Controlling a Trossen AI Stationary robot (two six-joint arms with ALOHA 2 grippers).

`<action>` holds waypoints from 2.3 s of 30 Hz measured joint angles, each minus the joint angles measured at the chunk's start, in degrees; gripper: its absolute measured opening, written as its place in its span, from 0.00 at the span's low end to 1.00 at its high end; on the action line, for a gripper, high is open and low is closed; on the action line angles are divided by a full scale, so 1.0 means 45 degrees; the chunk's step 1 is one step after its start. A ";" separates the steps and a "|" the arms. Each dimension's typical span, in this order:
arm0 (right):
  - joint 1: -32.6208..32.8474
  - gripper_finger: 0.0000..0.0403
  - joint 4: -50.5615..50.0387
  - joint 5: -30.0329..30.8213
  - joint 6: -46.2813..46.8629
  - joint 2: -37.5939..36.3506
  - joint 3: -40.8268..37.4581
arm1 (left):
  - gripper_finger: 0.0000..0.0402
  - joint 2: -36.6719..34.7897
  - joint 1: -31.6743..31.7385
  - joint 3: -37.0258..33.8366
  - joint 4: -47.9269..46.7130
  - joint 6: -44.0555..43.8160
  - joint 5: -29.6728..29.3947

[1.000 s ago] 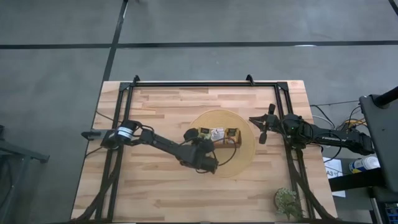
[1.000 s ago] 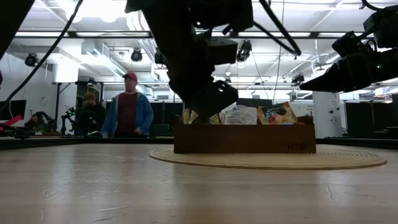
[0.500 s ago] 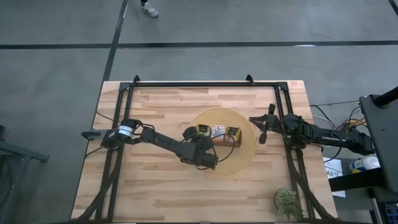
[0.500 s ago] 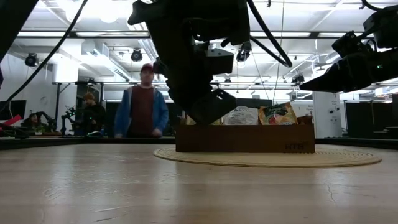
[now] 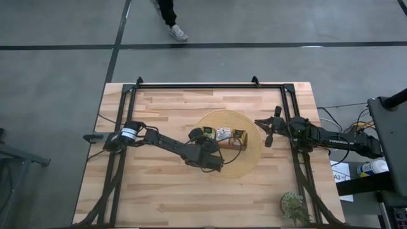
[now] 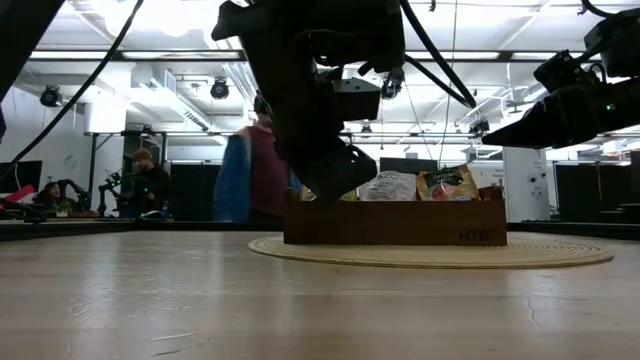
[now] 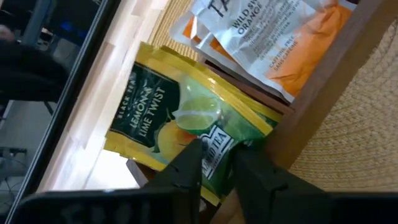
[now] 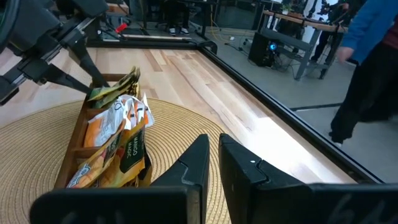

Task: Pick & Place Tea
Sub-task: Put the yellow tea bag into the left section of the wooden organizer

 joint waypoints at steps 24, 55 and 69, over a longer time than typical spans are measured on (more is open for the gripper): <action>0.0003 0.08 -0.0005 0.0000 -0.0007 0.0079 0.0000 | 0.40 -0.0189 -0.0189 0.1402 -0.0780 0.0341 0.0573; 0.0005 0.08 0.0005 0.0005 -0.0010 0.0316 0.0000 | 0.00 -0.0189 -0.0260 0.1846 -0.1039 0.2698 0.2231; 0.0000 0.08 0.0005 0.0002 -0.0015 0.0316 0.0000 | 0.00 -0.0160 0.0730 0.1544 -0.0312 0.2908 0.2829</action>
